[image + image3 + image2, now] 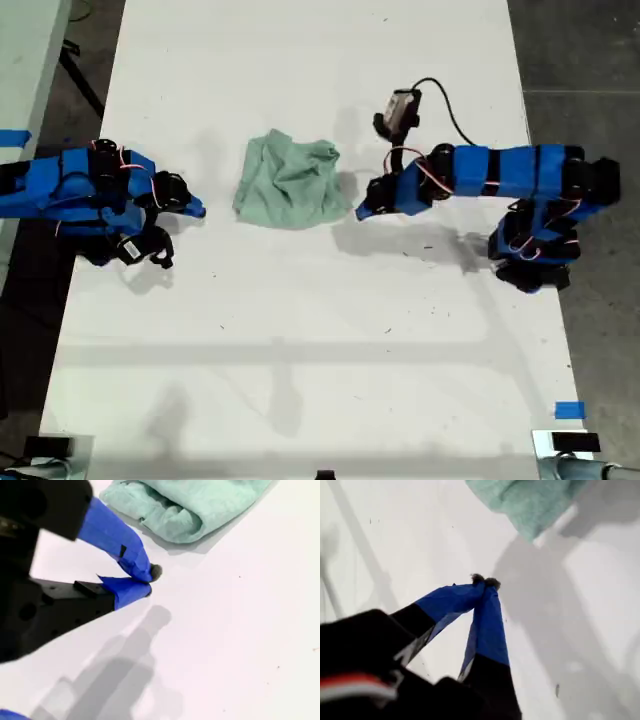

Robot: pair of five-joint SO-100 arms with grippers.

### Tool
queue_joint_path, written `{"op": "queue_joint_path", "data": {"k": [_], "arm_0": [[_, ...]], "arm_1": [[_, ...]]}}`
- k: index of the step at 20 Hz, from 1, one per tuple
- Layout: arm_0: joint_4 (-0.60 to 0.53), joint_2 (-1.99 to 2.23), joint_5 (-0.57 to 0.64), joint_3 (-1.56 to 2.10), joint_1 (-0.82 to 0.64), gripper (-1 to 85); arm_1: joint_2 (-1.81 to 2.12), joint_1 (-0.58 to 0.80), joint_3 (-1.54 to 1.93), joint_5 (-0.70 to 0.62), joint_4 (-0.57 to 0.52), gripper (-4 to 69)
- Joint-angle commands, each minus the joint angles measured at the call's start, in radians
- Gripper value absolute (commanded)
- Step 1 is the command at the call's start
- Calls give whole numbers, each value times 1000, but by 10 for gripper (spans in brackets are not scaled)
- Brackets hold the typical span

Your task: Fold t-shirt

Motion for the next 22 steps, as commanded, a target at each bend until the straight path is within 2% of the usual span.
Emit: {"op": "queue_joint_path", "data": {"k": [1, 3, 5, 13, 16, 18, 22], "arm_0": [[-34, 101, -12, 78, 5, 1], [32, 281, -14, 132, 5, 1], [138, 506, -11, 173, -6, 1], [140, 497, -5, 175, -17, 1], [141, 497, -5, 175, -20, 1], [143, 497, -6, 175, -20, 1], [143, 499, -5, 175, -20, 1]], "arm_1": [[-249, -35, -442, -67, 28, -4], [-428, -44, -680, -95, 57, -6], [-541, -40, -798, -141, 26, -6], [-730, 75, -888, -268, -54, -6], [-825, 167, -957, -371, -149, -6], [-864, 244, -1015, -396, -222, -6], [-884, 396, -1063, -387, -259, -7]]}}
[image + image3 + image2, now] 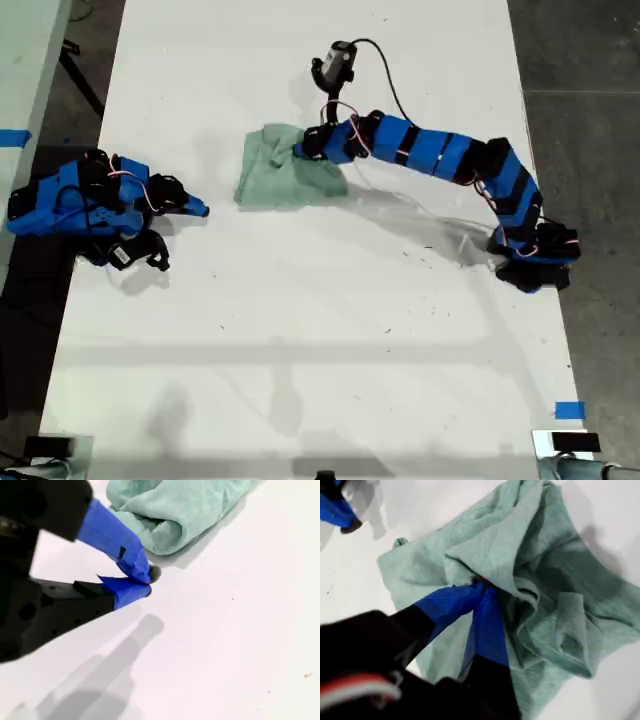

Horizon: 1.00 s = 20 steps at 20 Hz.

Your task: Fold t-shirt

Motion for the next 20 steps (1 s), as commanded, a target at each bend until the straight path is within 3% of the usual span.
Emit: {"op": "queue_joint_path", "data": {"k": [1, 4, 10, 16, 20], "arm_0": [[8, 6, -2, -3, -21, 1], [6, 6, -2, -2, -28, 1], [5, 6, 0, -2, -37, 1], [6, 6, 0, -2, -35, 1], [9, 6, -9, -3, -37, 25]], "arm_1": [[35, 103, -81, 8, -60, -7], [-11, 158, -72, 43, -63, -7], [26, 138, -63, 11, -26, -8], [-97, 270, -94, -18, -66, -8], [55, 284, -17, -71, 104, -11]]}}
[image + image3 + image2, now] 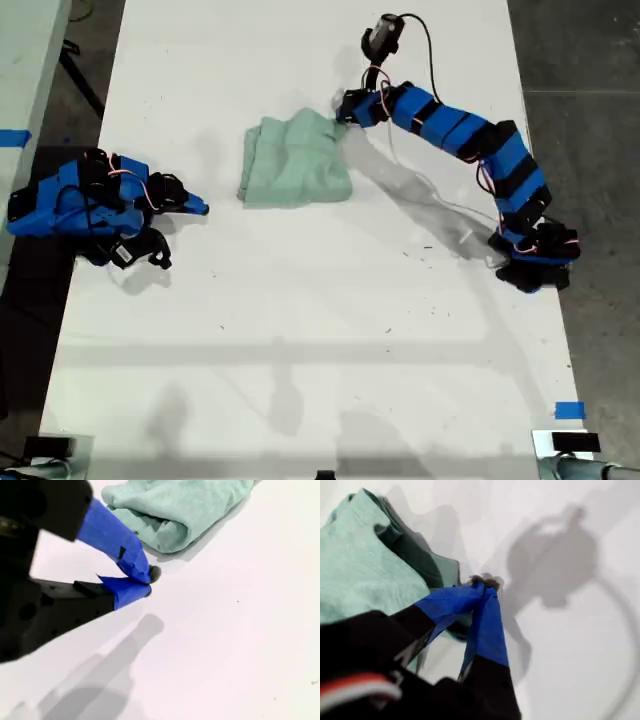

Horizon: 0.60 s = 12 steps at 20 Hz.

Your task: Fold t-shirt

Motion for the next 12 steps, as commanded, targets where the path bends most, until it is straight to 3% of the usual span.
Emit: {"op": "queue_joint_path", "data": {"k": [1, 3, 7, 12], "arm_0": [[9, 6, -9, -5, -17, 41], [0, 6, -9, -6, -9, 98], [17, 6, -9, -8, 20, 95], [25, 6, -2, -8, 51, 95]], "arm_1": [[235, -8, 12, -54, 140, -12], [469, -23, 138, -67, 225, -12], [1065, -52, 568, -38, 383, -12], [1747, -173, 1285, 272, 500, -11]]}}
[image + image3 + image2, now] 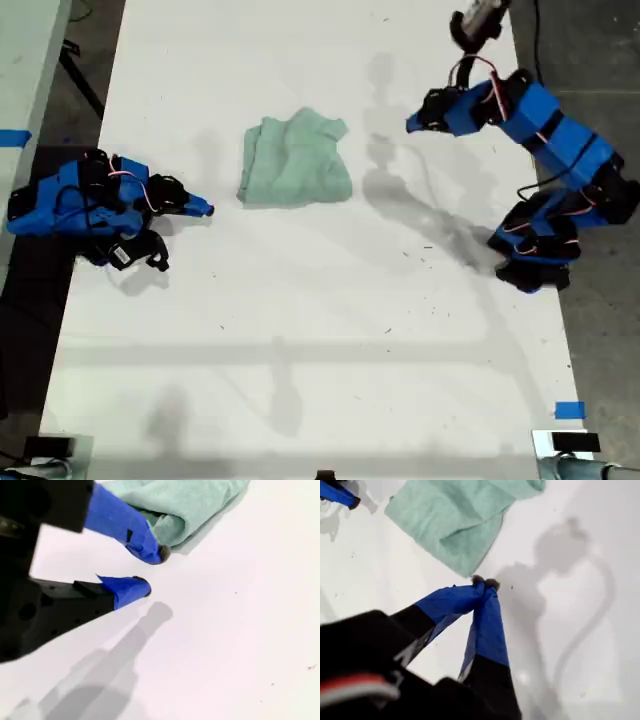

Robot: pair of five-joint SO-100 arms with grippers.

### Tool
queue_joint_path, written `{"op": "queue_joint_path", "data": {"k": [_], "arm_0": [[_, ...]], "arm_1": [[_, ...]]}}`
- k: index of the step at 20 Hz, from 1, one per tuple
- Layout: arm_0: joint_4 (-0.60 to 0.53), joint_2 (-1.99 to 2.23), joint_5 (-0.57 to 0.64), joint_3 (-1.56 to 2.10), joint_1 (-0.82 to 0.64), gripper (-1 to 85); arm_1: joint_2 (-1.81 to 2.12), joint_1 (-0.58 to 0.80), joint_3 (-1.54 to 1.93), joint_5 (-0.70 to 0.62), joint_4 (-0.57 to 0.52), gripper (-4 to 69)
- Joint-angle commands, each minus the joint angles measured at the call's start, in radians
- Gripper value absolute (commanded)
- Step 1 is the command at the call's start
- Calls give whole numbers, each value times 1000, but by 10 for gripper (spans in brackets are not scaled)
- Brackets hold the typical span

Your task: Fold t-shirt

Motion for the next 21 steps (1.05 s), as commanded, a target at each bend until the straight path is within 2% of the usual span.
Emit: {"op": "queue_joint_path", "data": {"k": [1, 5, 7, 8, 9, 10, 12, 13, 16, 18, 21], "arm_0": [[2, 6, -2, -8, 32, 95], [2, 6, 0, -8, 63, 95], [2, 6, 0, -8, 64, 95], [2, 6, 0, -8, 64, 95], [2, 8, 0, -8, 63, 95], [2, 8, 0, -8, 63, 95], [2, 8, 0, -8, 61, 95], [2, 8, 0, -8, 60, 95], [2, 8, 0, -8, 58, 95], [2, 8, 0, -8, 58, 95], [2, 8, 0, -8, 58, 95]], "arm_1": [[342, -121, 367, 230, 14, -11], [739, -341, 874, 653, -57, -11], [1035, -420, 1075, 885, 41, -11], [1178, -449, 1138, 908, 86, -8], [1175, -476, 1141, 1014, 75, -3], [1175, -471, 1141, 954, 75, 11], [1175, -437, 1141, 684, 75, 20], [1175, -423, 1141, 592, 75, 21], [1175, -417, 1141, 416, 75, 21], [1175, -417, 1141, 120, 75, 21], [1177, -417, 1140, 115, 78, 15]]}}
